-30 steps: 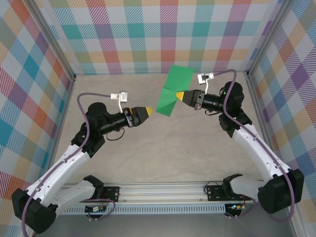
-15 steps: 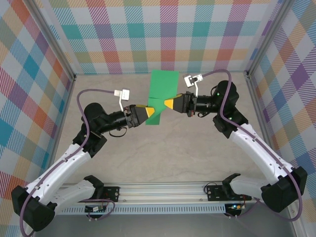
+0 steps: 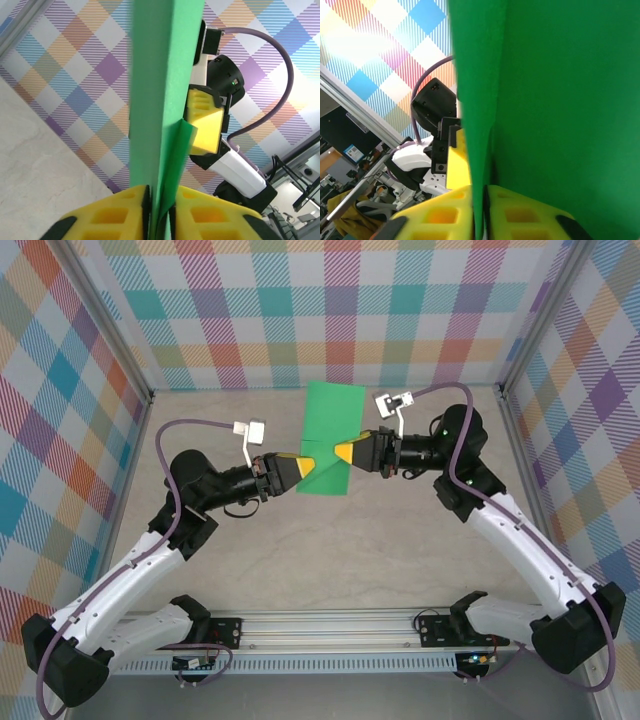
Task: Fold a paper plane with a square sheet of paper (fold left side to right side)
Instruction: Turn over the paper at the center of the table.
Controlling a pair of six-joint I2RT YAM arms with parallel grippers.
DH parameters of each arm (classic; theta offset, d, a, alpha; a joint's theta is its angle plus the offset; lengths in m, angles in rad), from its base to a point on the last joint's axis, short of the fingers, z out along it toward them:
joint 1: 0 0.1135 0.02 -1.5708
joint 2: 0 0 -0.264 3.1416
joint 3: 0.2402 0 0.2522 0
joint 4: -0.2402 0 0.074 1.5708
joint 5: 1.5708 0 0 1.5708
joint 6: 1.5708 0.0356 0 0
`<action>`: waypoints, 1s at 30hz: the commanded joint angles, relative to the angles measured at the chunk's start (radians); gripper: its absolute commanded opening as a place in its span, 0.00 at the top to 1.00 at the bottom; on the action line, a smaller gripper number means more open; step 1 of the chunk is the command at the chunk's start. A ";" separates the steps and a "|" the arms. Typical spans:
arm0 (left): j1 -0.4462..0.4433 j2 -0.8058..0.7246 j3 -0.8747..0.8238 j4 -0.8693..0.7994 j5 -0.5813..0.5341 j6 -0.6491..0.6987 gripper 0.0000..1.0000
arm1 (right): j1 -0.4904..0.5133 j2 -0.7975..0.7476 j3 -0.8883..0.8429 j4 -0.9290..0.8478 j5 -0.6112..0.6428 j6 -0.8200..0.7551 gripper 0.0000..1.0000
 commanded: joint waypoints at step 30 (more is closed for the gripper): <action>-0.489 0.822 0.621 -1.849 -1.733 -0.235 1.00 | -0.004 -0.356 -0.322 -1.214 1.549 -0.057 0.00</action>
